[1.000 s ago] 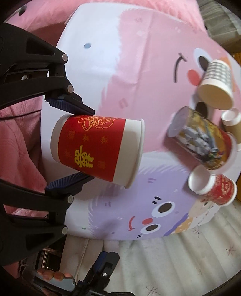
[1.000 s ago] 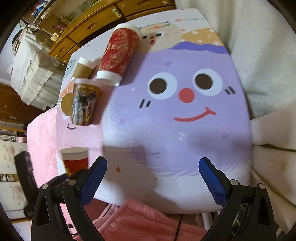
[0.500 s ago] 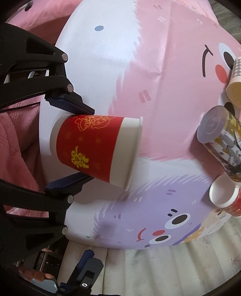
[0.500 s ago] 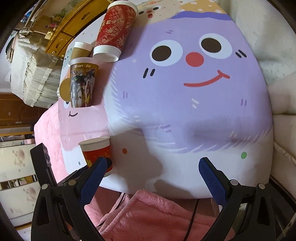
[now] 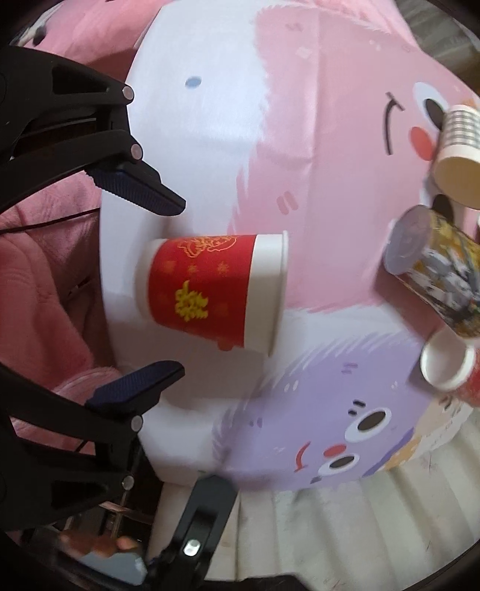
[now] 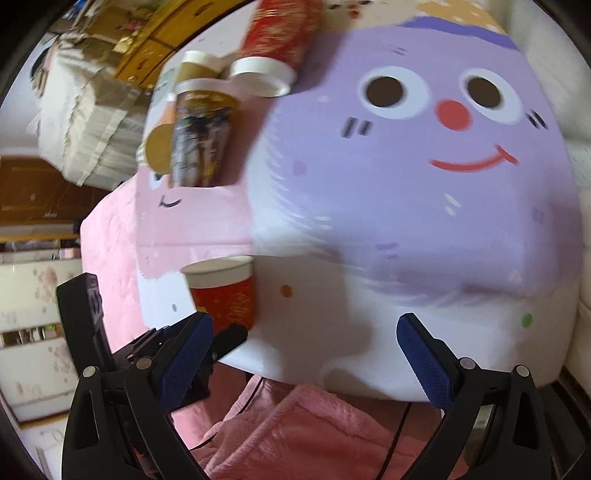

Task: Flip cup upright
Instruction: 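Grasp the red cup with the right gripper while the left gripper holds it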

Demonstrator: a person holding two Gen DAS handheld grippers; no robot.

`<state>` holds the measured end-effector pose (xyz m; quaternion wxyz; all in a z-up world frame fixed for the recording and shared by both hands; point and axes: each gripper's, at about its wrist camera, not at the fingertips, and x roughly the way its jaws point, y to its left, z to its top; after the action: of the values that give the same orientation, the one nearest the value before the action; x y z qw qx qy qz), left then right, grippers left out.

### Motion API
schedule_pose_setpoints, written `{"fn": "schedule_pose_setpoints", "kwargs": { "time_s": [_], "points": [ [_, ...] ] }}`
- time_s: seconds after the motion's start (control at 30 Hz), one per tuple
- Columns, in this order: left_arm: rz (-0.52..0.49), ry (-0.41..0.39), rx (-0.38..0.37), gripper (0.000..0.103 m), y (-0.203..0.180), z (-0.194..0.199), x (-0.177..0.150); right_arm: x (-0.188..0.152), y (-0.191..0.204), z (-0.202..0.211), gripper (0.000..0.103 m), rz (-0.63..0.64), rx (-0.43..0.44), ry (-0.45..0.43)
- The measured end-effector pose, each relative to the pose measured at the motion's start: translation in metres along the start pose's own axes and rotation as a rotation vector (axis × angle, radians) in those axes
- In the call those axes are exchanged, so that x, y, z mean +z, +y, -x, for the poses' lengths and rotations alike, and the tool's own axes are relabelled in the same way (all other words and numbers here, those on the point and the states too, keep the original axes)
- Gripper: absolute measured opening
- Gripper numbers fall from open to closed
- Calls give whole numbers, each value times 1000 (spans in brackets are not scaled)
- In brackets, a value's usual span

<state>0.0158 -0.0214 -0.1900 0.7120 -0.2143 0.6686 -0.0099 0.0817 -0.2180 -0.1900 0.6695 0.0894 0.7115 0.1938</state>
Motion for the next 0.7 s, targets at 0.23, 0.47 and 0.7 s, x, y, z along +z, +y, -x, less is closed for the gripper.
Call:
{"fn": "schedule_pose_setpoints", "kwargs": {
  "time_s": [0.23, 0.47, 0.7],
  "points": [
    [-51, -24, -36, 80, 16, 50, -1, 8, 44, -13, 101, 94, 15, 9],
    [-82, -41, 9, 80, 60, 84, 8, 4, 82, -48, 101, 117, -45, 44],
    [-106, -9, 23, 80, 106, 95, 20, -3, 101, -78, 101, 46, -142, 8]
  ]
}}
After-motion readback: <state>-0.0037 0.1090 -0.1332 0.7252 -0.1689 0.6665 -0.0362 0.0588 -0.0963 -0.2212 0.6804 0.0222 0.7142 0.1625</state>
